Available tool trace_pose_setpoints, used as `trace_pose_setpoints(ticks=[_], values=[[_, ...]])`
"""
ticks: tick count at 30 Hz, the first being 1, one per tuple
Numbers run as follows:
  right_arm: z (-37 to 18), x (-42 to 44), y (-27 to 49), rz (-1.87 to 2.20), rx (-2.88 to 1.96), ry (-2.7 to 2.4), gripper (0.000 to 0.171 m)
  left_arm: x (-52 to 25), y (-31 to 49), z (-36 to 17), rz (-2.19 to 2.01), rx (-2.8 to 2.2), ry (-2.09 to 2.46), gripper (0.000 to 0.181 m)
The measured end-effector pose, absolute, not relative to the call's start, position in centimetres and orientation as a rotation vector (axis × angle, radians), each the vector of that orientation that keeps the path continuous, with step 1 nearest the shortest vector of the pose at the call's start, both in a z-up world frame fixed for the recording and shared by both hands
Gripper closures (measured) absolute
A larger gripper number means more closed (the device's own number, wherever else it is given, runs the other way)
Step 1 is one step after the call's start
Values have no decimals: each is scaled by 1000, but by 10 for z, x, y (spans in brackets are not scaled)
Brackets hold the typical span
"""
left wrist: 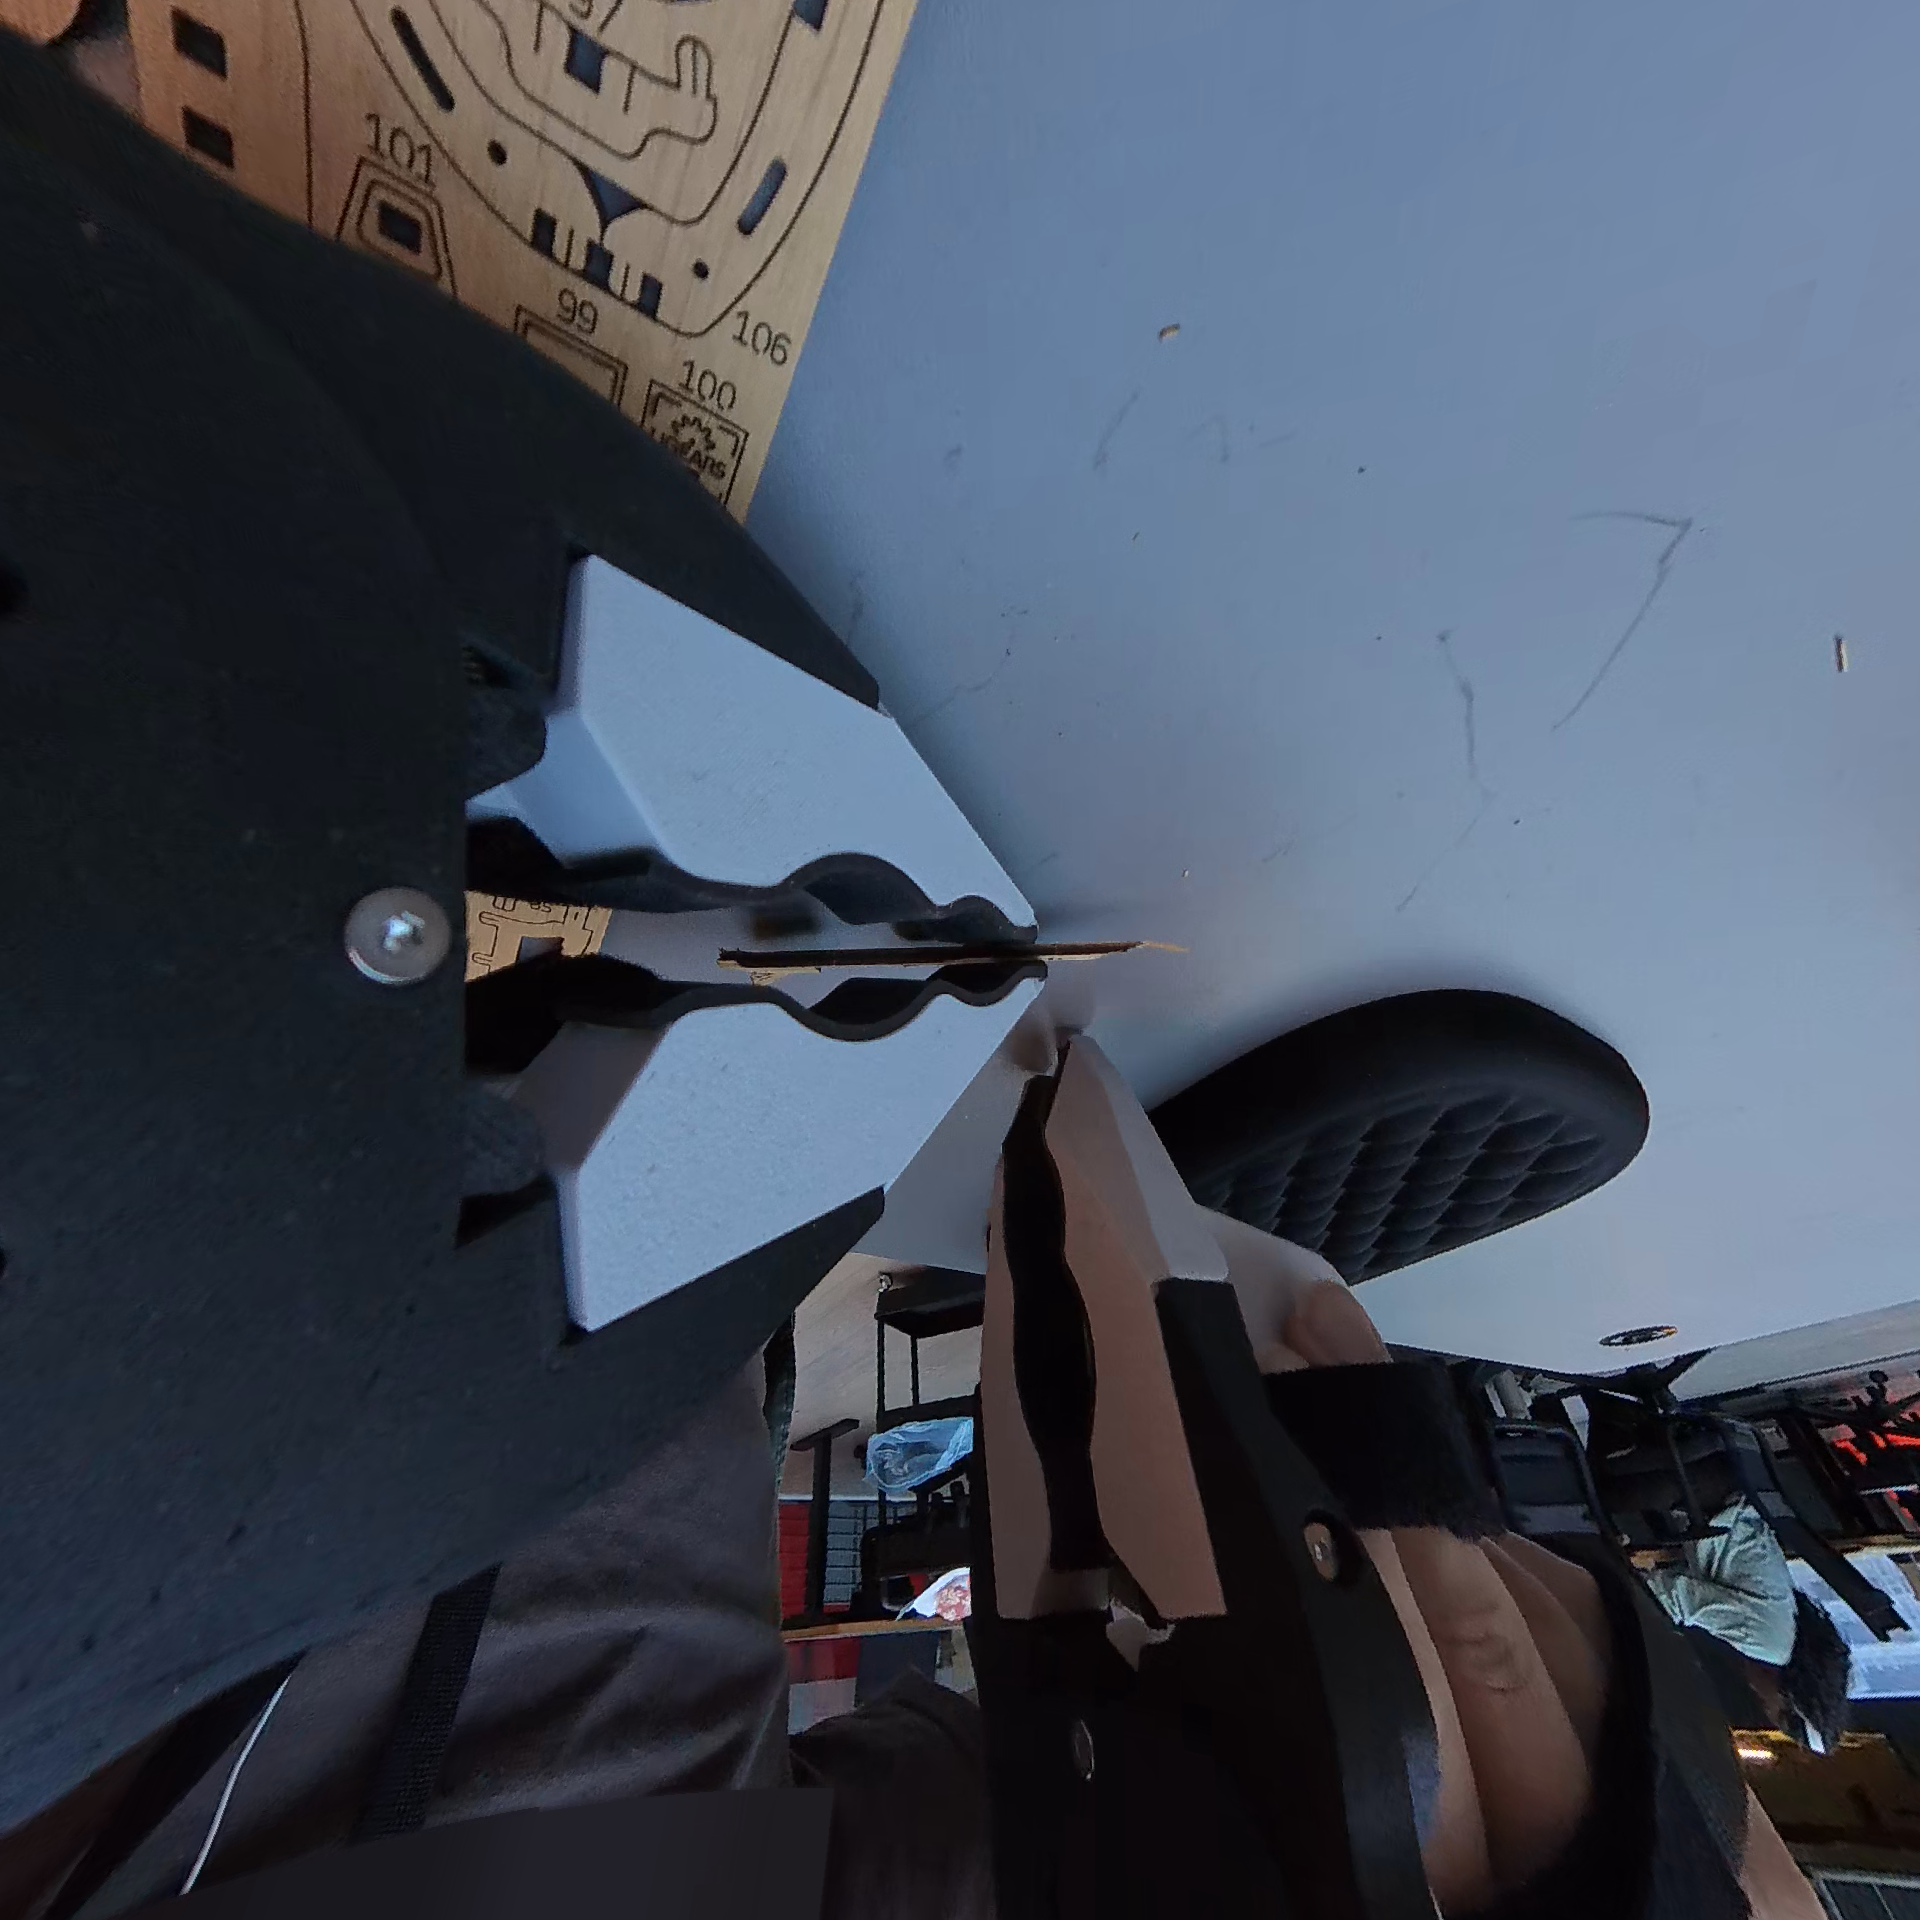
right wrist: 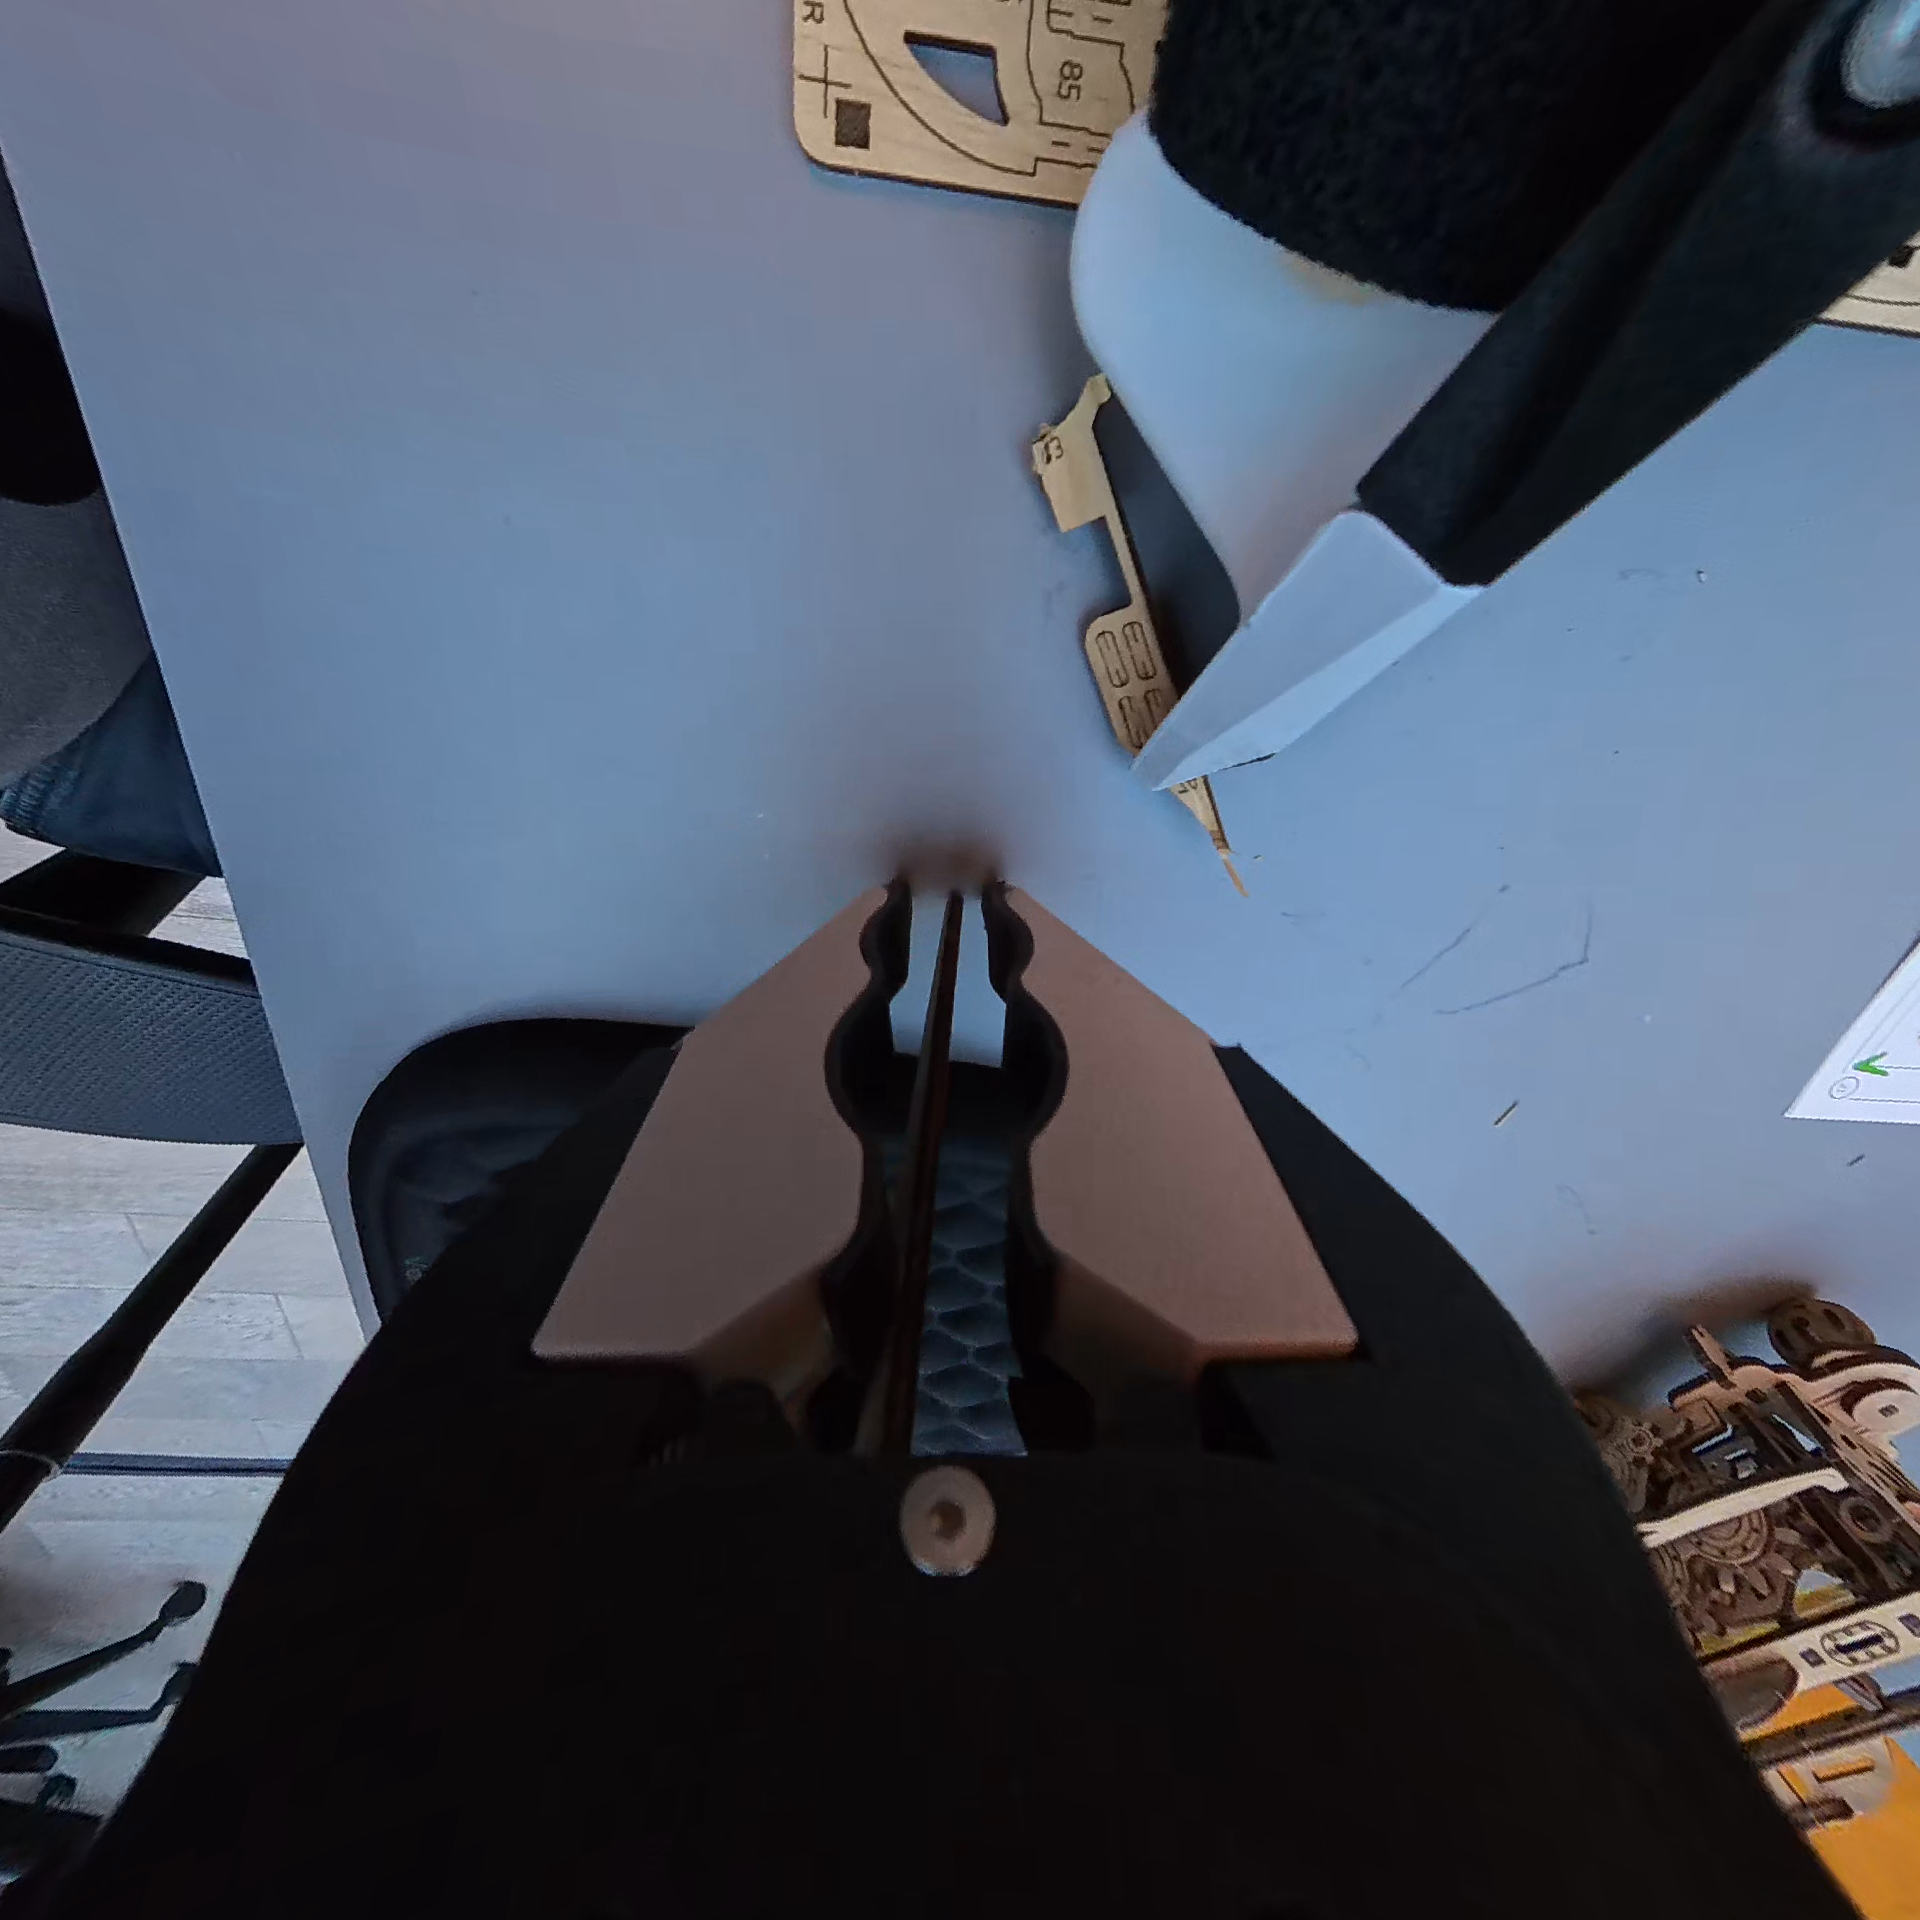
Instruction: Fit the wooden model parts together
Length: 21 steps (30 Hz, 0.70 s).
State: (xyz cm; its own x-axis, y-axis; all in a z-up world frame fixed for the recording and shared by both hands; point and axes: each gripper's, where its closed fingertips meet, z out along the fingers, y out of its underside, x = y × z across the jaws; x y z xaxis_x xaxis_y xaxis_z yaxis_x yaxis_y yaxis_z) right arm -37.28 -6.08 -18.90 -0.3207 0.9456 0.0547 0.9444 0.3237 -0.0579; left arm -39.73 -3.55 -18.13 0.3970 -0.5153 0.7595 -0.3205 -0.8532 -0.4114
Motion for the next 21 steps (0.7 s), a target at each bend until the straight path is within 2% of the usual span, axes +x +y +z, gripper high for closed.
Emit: trace_pose_setpoints(ticks=[1,12,16,21], values=[[-188,-373,-60,18,-1783,-2489,158,-397,-36,-181,-1442,-2453,745,181],[-186,-368,-55,-30,-1793,-2501,160,-396,-37,-181,-1444,-2454,752,181],[-187,-366,-56,-12,-1812,-2500,170,-396,-37,-181,-1441,-2453,754,181],[-187,-367,-56,12,-1815,-2479,170,-396,-38,-181,-1443,-2454,757,181]])
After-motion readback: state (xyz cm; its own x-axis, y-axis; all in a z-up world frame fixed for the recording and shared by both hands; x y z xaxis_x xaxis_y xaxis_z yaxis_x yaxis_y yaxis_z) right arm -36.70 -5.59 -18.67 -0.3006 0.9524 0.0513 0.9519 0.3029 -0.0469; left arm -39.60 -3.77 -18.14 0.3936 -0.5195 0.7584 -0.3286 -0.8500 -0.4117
